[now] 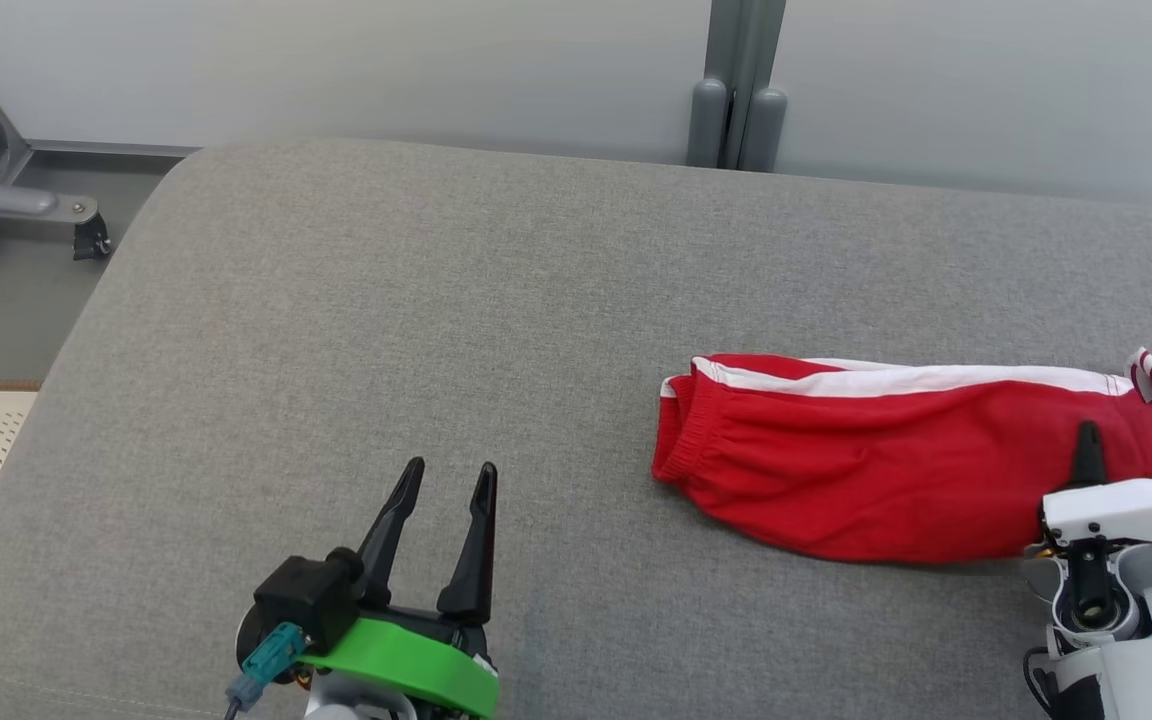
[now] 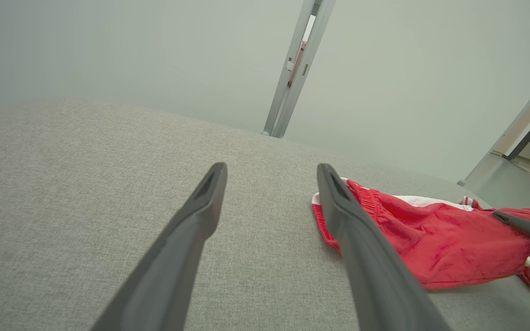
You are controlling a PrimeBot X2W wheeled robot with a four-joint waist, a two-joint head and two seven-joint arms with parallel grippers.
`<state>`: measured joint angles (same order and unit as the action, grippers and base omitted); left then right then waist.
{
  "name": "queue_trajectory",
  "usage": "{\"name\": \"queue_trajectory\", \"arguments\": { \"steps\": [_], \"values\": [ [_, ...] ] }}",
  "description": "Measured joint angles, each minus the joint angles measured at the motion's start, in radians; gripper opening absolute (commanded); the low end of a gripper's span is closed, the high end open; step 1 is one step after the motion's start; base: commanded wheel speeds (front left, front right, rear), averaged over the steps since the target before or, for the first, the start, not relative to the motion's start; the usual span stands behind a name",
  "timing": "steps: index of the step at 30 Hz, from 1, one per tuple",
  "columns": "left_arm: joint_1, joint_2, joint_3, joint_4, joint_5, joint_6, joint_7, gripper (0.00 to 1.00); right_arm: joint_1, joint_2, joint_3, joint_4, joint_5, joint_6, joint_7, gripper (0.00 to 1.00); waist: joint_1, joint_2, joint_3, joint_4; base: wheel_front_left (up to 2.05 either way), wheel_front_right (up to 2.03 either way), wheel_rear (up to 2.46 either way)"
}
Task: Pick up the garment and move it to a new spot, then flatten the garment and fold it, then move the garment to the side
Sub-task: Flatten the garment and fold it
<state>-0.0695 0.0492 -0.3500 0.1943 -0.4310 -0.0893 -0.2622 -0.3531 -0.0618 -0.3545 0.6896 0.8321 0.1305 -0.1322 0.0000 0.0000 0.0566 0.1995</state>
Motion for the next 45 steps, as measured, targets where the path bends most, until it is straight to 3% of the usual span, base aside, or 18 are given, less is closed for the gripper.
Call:
{"name": "queue_trajectory", "arguments": {
  "steps": [6,14,22,34,35,36,37,45],
  "values": [
    [0.000,0.000,-0.006,0.005,-0.001,0.000,0.000,1.00,0.011,0.010,0.109,-0.132,0.008,0.000,0.003,0.00,0.0000,0.0000,-0.006,0.018,0.00,0.00,0.00],
    [0.000,0.000,-0.007,0.012,-0.001,0.000,0.000,1.00,0.076,0.013,0.341,-0.249,0.055,0.000,0.007,0.00,0.0000,0.0000,-0.018,0.054,0.00,0.00,0.00],
    [0.001,0.000,-0.006,0.012,-0.001,0.001,0.000,1.00,0.066,0.013,0.482,-0.228,0.015,0.000,0.007,0.00,0.0000,0.0000,-0.025,0.091,0.00,0.00,0.00],
    [0.002,0.000,-0.005,0.005,-0.009,0.001,0.000,1.00,-0.012,0.009,0.652,-0.095,-0.092,0.000,0.038,0.00,0.0000,0.0000,-0.018,0.145,0.00,0.00,0.00],
    [0.002,0.000,-0.005,0.005,-0.010,0.001,0.000,1.00,-0.015,0.006,0.668,-0.080,-0.108,0.000,0.042,0.07,0.0000,0.0000,-0.017,0.148,0.00,0.00,0.00],
    [0.002,0.000,-0.006,0.005,-0.012,0.001,0.000,1.00,-0.018,0.003,0.679,-0.071,-0.121,0.000,0.042,0.39,0.0000,0.0000,-0.017,0.151,0.00,0.00,0.00],
    [0.002,0.000,-0.006,0.005,-0.012,0.001,0.000,1.00,-0.022,0.000,0.688,-0.061,-0.132,0.000,0.040,1.00,0.0000,0.0000,-0.017,0.153,0.00,0.00,0.00],
    [0.002,0.000,-0.002,0.005,-0.014,0.005,0.000,1.00,-0.027,0.002,0.756,-0.028,-0.161,0.000,0.018,1.00,0.0000,0.0000,-0.018,0.153,0.00,0.00,0.00]
  ]
}}
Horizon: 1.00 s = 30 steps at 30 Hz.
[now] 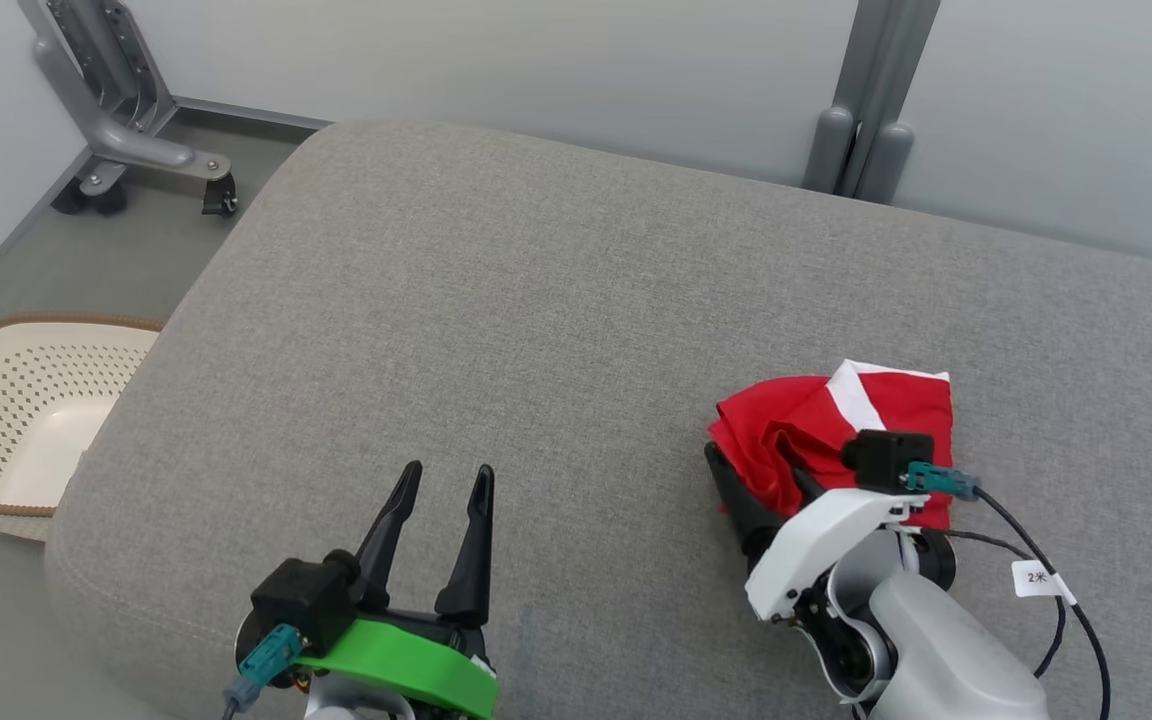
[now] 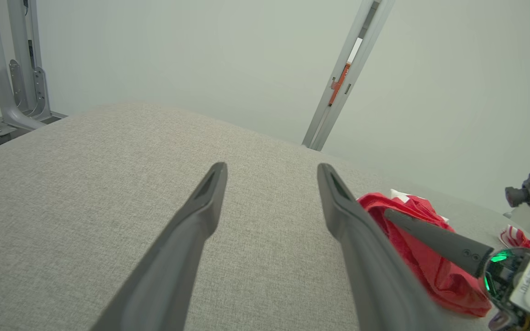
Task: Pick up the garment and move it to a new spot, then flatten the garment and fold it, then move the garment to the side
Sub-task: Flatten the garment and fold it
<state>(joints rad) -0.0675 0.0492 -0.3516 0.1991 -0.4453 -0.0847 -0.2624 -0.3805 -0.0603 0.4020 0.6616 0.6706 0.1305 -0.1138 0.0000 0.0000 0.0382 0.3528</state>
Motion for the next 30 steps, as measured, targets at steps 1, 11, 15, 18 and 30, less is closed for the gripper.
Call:
{"name": "queue_trajectory", "arguments": {
  "steps": [1,11,15,18,30],
  "values": [
    [0.000,0.000,0.001,0.000,0.000,0.000,0.000,1.00,0.000,0.001,0.011,-0.002,0.001,0.000,0.002,1.00,0.0000,0.0000,0.000,-0.002,0.00,0.00,0.00],
    [0.000,0.000,0.003,-0.002,0.000,0.002,0.000,1.00,0.007,0.004,0.113,-0.012,0.035,0.000,0.085,1.00,0.0000,0.0000,-0.003,-0.030,0.00,0.00,0.00],
    [0.000,0.000,0.007,-0.001,0.001,0.002,0.000,1.00,0.026,0.000,0.172,-0.047,0.055,0.000,0.135,1.00,0.0000,0.0000,-0.007,-0.046,0.00,0.00,0.00],
    [0.000,0.000,0.015,-0.002,0.003,0.002,0.000,1.00,0.026,-0.016,0.173,-0.118,0.082,0.000,0.123,1.00,0.0000,0.0000,-0.010,-0.059,0.00,0.00,0.00],
    [-0.002,0.000,0.088,-0.081,0.016,0.002,0.000,1.00,0.094,-0.164,-0.106,-0.310,-0.193,0.000,-0.110,1.00,0.0000,0.0000,-0.025,-0.143,0.00,0.00,0.00]
  ]
}}
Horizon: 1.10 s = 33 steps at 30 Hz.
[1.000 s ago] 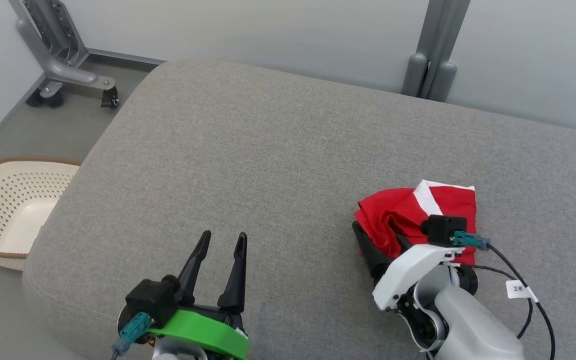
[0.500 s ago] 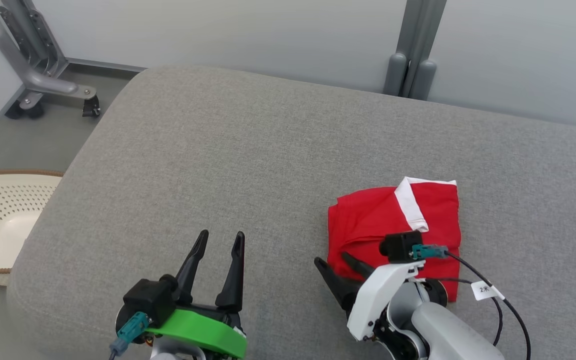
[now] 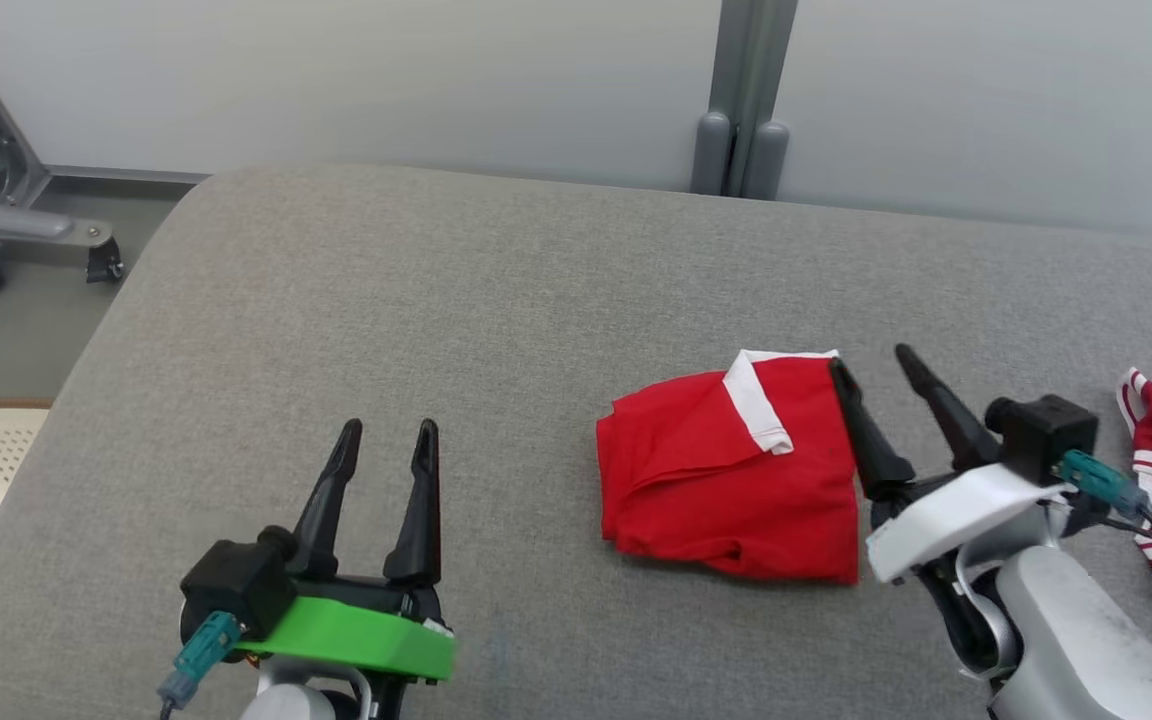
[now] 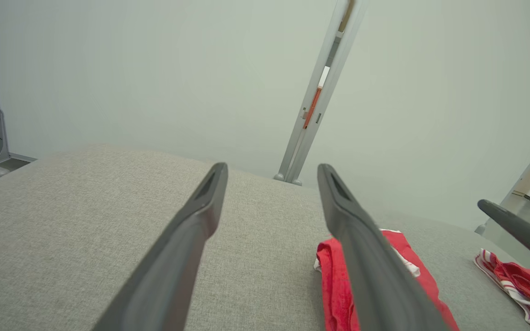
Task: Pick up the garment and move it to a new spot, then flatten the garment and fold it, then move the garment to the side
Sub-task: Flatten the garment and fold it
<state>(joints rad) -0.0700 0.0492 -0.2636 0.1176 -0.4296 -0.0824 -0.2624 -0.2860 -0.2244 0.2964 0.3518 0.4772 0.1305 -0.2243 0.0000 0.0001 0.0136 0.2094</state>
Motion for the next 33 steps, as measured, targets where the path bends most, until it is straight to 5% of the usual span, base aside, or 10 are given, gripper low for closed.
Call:
{"name": "queue_trajectory", "arguments": {
  "steps": [6,19,20,33],
  "values": [
    [-0.013,0.000,0.032,-0.029,0.008,0.004,0.000,1.00,0.116,0.067,-0.221,-0.143,-0.176,0.000,-0.034,1.00,0.0000,0.0000,0.008,-0.053,0.00,0.00,0.00],
    [-0.011,0.000,0.030,-0.025,0.014,-0.006,0.000,1.00,0.196,0.158,-0.298,-0.227,-0.281,0.000,-0.037,1.00,0.0000,0.0000,0.043,-0.094,0.00,0.00,0.00],
    [-0.012,0.000,0.025,-0.025,0.014,-0.006,0.000,1.00,0.195,0.160,-0.296,-0.223,-0.286,0.000,-0.037,0.00,0.0000,0.0000,0.046,-0.090,0.00,0.00,0.00],
    [-0.050,0.000,-0.040,-0.018,0.014,-0.016,0.000,1.00,0.071,0.156,-0.280,-0.070,-0.382,0.001,-0.038,0.00,0.0000,0.0000,0.120,-0.013,0.00,0.00,0.00]
  ]
}}
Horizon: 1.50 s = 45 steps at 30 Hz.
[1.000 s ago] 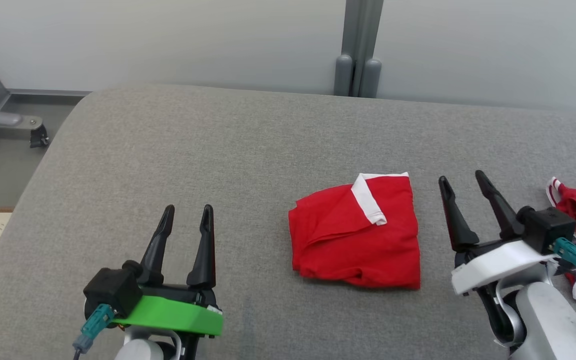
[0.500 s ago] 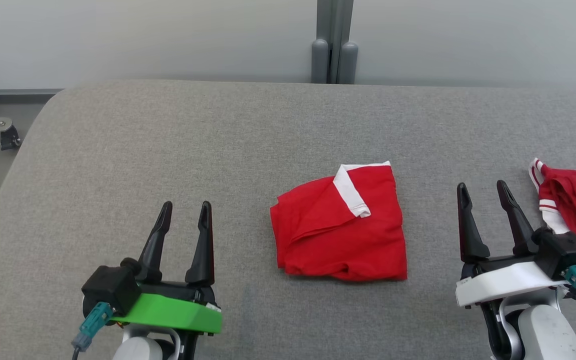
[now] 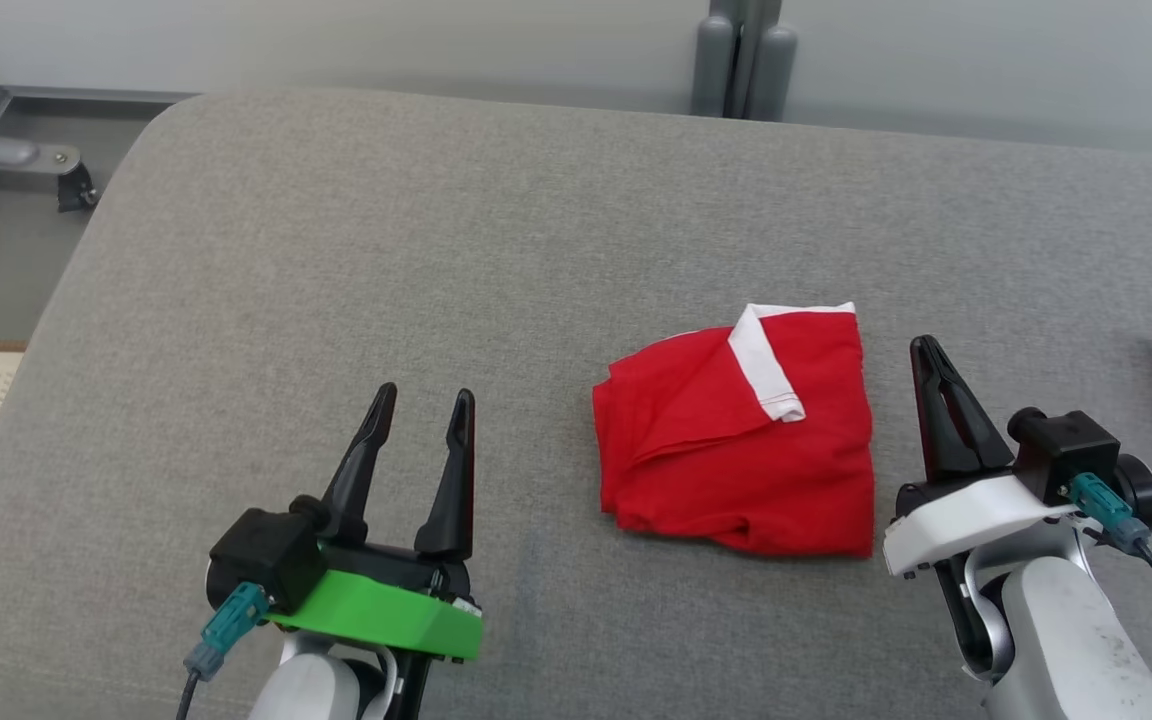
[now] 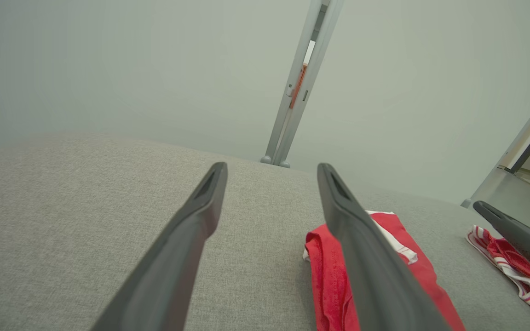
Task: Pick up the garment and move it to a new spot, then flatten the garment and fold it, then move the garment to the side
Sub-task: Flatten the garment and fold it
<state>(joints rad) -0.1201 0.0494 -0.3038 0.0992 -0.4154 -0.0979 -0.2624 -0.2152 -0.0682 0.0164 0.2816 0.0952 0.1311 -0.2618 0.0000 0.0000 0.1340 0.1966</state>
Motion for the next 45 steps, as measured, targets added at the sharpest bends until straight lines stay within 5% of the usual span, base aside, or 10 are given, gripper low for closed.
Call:
{"name": "queue_trajectory", "arguments": {
  "steps": [18,30,45],
  "values": [
    [-0.009,0.000,-0.058,0.012,-0.027,0.011,0.000,1.00,-0.034,-0.025,0.002,0.251,-0.037,0.000,0.000,0.00,0.0000,0.0000,0.048,0.204,0.00,0.00,0.00],
    [0.006,0.000,-0.072,0.017,-0.030,0.011,0.000,1.00,-0.124,-0.031,0.075,0.276,-0.016,0.000,0.000,0.00,0.0000,0.0000,0.021,0.271,0.00,0.00,0.00],
    [0.002,0.000,-0.086,0.014,-0.058,0.024,0.000,1.00,-0.229,-0.055,0.100,0.563,0.006,0.000,-0.004,0.00,0.0000,0.0000,0.058,0.349,0.00,0.00,0.00]
  ]
}}
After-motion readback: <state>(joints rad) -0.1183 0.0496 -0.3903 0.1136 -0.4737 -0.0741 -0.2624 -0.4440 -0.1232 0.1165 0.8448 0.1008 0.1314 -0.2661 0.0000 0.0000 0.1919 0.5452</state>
